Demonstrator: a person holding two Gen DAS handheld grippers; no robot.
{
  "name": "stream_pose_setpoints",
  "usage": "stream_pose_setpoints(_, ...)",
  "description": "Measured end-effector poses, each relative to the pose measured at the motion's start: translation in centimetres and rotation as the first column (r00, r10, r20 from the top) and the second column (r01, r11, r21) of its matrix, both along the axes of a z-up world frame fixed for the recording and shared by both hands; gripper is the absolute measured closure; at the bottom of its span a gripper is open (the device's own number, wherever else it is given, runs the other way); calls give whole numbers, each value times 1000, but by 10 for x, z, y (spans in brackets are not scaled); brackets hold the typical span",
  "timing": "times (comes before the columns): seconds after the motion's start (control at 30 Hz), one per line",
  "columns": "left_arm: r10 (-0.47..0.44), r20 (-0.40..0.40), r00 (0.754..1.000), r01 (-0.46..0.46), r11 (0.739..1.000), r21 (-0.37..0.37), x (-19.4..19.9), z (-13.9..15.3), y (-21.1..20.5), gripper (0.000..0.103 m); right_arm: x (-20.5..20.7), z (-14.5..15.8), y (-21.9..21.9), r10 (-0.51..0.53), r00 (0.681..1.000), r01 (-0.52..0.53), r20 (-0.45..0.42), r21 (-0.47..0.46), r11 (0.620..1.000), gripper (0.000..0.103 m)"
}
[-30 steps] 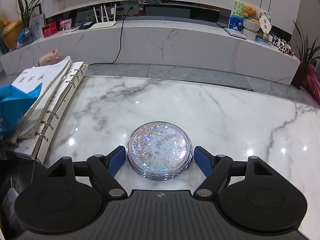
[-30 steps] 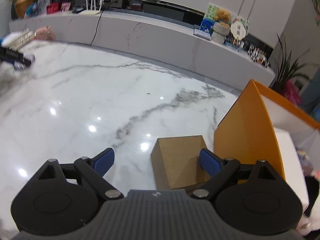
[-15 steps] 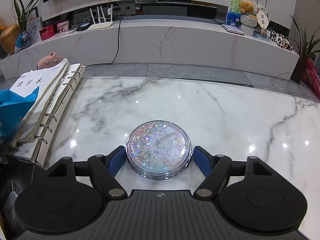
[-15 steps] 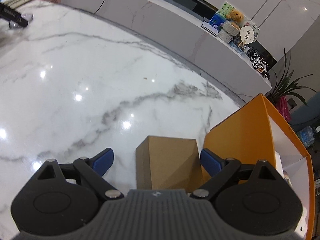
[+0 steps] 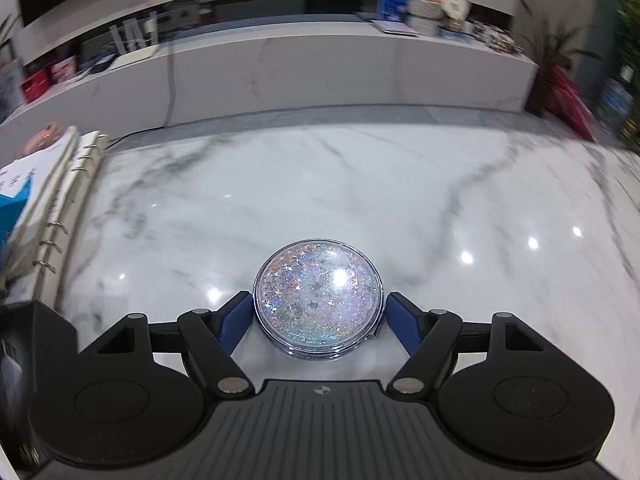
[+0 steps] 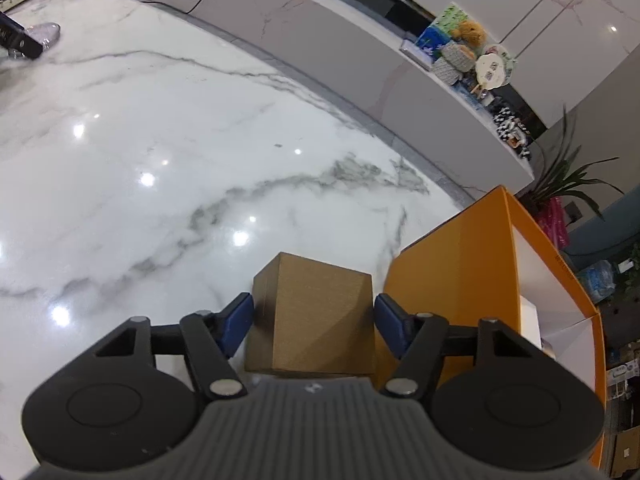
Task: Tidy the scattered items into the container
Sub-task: 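Grasp the glittery round compact with the left tool while the right tool grasps the brown cube, then lift the compact with the left tool while the right tool lifts the brown cube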
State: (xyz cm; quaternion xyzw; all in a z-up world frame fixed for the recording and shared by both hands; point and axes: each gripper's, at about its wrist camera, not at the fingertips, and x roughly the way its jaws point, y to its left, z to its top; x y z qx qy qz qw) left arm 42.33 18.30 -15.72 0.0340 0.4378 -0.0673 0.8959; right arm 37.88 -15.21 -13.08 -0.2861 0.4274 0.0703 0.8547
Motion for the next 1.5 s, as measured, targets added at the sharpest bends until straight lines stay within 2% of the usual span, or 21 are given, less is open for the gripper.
stream_pose_setpoints(0.2,-149,-35,988,149,989,-1,-47,1,-49,18,-16,11,9,54,997,-50,-46,89,995,35)
stream_pose_setpoints(0.33,-272,-48,961,273,962,12,-74,0,-92,17,-36,13,31,148,987,-139,-64,131,982,35)
stream_pose_setpoints(0.4,-305,-51,951,306,952,10,-86,-1,-106,17,-47,14,43,206,976,-195,-67,144,970,34)
stream_pose_setpoints(0.53,-357,-65,932,359,933,15,-98,-1,-121,17,-62,13,56,305,950,-293,-64,154,944,33)
stream_pose_setpoints(0.63,-404,-66,913,406,914,25,-93,-1,-126,16,-65,12,57,336,940,-324,-55,163,932,29)
stream_pose_setpoints(0.8,-402,-78,912,405,914,32,-91,-1,-130,15,-63,11,51,343,937,-329,-69,163,930,27)
stream_pose_setpoints(0.87,-404,-76,912,407,913,38,-91,0,-130,15,-61,14,47,354,932,-339,-78,161,927,19)
stream_pose_setpoints(1.03,-411,-68,909,414,910,33,-90,-1,-129,15,-63,18,32,426,895,-402,-128,177,898,13)
stream_pose_setpoints(1.17,-401,-59,914,403,915,32,-88,-1,-132,15,-63,10,29,427,889,-401,-167,170,900,13)
stream_pose_setpoints(1.4,-398,-58,916,400,916,24,-85,-2,-134,15,-64,0,34,416,890,-386,-188,177,905,16)
stream_pose_setpoints(1.5,-396,-67,916,398,917,20,-84,-1,-134,16,-61,1,30,393,899,-359,-194,188,914,28)
